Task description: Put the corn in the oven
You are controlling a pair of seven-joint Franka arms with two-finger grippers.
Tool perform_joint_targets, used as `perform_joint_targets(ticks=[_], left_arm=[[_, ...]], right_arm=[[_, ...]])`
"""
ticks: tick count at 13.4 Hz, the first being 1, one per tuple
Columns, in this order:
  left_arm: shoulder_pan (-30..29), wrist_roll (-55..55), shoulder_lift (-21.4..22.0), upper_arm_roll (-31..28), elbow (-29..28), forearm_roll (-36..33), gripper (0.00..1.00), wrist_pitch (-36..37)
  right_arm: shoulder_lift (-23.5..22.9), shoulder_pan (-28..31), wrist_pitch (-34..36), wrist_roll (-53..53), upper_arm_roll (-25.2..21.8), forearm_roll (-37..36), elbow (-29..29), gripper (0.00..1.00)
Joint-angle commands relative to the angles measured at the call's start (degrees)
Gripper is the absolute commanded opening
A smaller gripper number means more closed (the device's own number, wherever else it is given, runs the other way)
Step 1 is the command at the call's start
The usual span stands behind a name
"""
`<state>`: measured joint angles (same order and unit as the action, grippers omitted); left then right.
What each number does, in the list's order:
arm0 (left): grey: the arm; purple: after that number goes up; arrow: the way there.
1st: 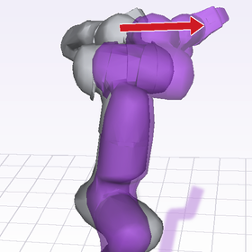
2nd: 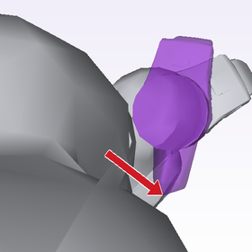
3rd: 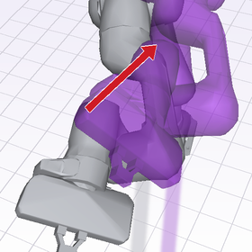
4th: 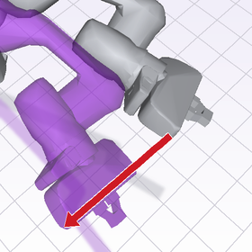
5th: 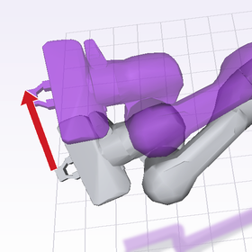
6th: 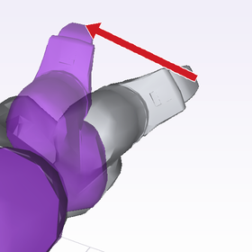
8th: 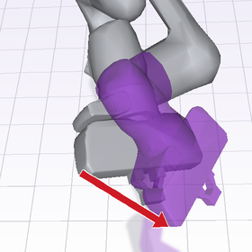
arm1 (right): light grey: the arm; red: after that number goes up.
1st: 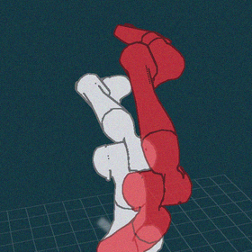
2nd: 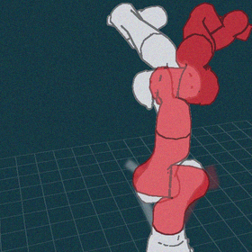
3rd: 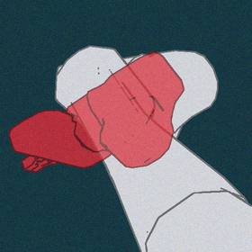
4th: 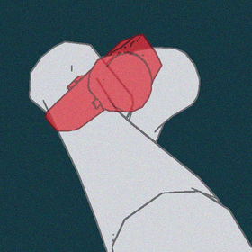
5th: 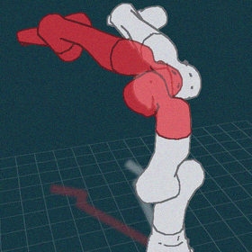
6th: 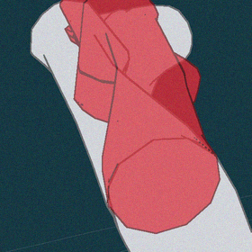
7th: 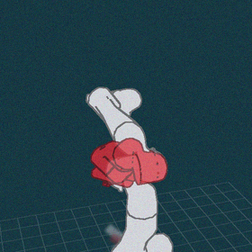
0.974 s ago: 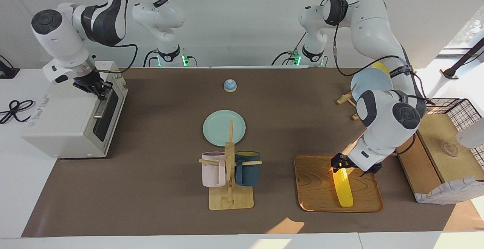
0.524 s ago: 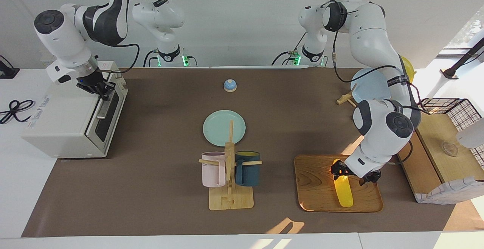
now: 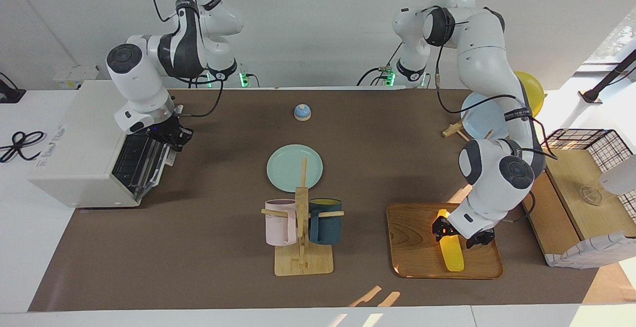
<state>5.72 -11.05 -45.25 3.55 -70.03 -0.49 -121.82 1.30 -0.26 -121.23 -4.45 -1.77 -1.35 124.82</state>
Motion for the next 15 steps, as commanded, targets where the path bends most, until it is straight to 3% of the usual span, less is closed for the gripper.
perform_joint_targets(ticks=[1,2,3,5,8,10,13,15], left_arm=[[0.1,-0.5,-1.0,0.1,1.7,-1.4,0.31,0.0],[-0.1,-0.6,-1.0,0.1,1.8,-1.3,0.1,0.8],[0.1,-0.6,-0.9,0.1,1.9,-1.1,0.0,1.5],[0.2,-0.5,0.7,0.4,2.0,-0.6,0.0,5.2],[0.2,-0.1,7.5,-0.2,1.9,7.3,0.0,13.2],[0.5,5.0,14.8,-0.3,-4.6,7.6,0.0,13.8],[3.1,10.4,23.0,0.1,-12.5,8.0,0.0,15.2],[7.4,15.9,26.5,0.1,-17.1,8.0,0.0,15.0]], right_arm=[[-3.7,0.8,-7.8,0.1,-0.8,1.5,2.0,0.0],[-3.5,0.1,-8.4,0.1,-0.9,1.6,2.5,0.0],[-3.5,-0.1,-8.8,0.1,-0.8,1.7,3.2,0.0],[-4.5,-0.9,-15.0,0.1,-0.7,3.6,6.2,0.0],[-6.8,-2.9,-18.4,-0.2,-0.7,6.3,7.3,0.0],[-8.0,-4.9,-20.6,-1.0,-0.7,7.7,7.3,0.0],[-8.6,-6.7,-18.4,-4.1,-0.3,7.7,4.7,0.0],[-9.8,-8.2,-12.2,-7.3,-0.3,7.7,-1.0,0.0]])
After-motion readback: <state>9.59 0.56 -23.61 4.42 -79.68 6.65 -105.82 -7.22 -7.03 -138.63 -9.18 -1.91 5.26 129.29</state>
